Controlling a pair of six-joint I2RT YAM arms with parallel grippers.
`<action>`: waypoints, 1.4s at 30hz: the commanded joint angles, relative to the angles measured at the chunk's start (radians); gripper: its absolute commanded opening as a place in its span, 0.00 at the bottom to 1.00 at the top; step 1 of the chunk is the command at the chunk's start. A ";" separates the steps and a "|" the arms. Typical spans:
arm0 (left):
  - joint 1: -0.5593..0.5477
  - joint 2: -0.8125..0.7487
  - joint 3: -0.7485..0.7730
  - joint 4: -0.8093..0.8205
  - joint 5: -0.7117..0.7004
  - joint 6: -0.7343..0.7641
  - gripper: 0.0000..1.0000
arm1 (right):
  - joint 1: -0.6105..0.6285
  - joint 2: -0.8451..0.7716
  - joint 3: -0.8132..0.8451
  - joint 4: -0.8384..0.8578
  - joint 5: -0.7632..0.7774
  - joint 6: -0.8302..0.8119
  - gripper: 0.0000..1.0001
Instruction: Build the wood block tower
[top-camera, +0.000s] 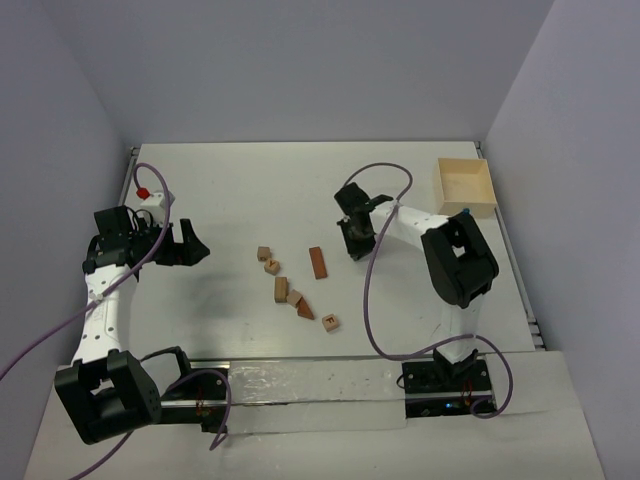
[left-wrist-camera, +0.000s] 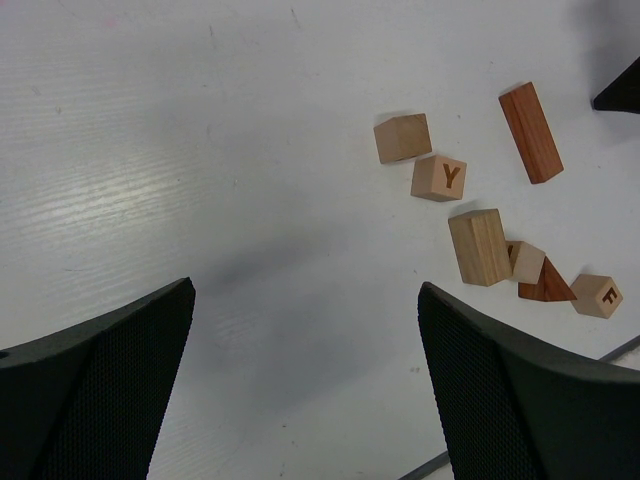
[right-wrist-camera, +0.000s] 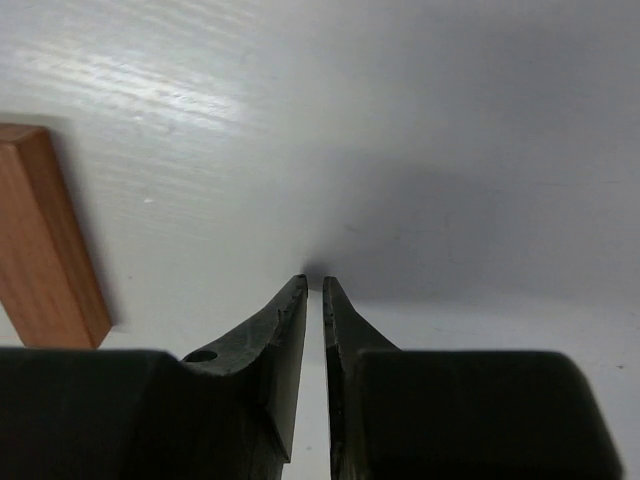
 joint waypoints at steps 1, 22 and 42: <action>0.003 -0.021 0.031 0.021 0.007 -0.001 0.99 | 0.040 0.033 0.048 0.019 0.028 0.001 0.20; 0.003 -0.013 0.034 0.021 0.008 -0.001 0.99 | 0.153 0.072 0.118 -0.015 -0.155 0.024 0.40; 0.003 -0.013 0.032 0.023 0.002 -0.008 0.90 | 0.058 -0.114 0.041 -0.033 -0.100 -0.086 0.40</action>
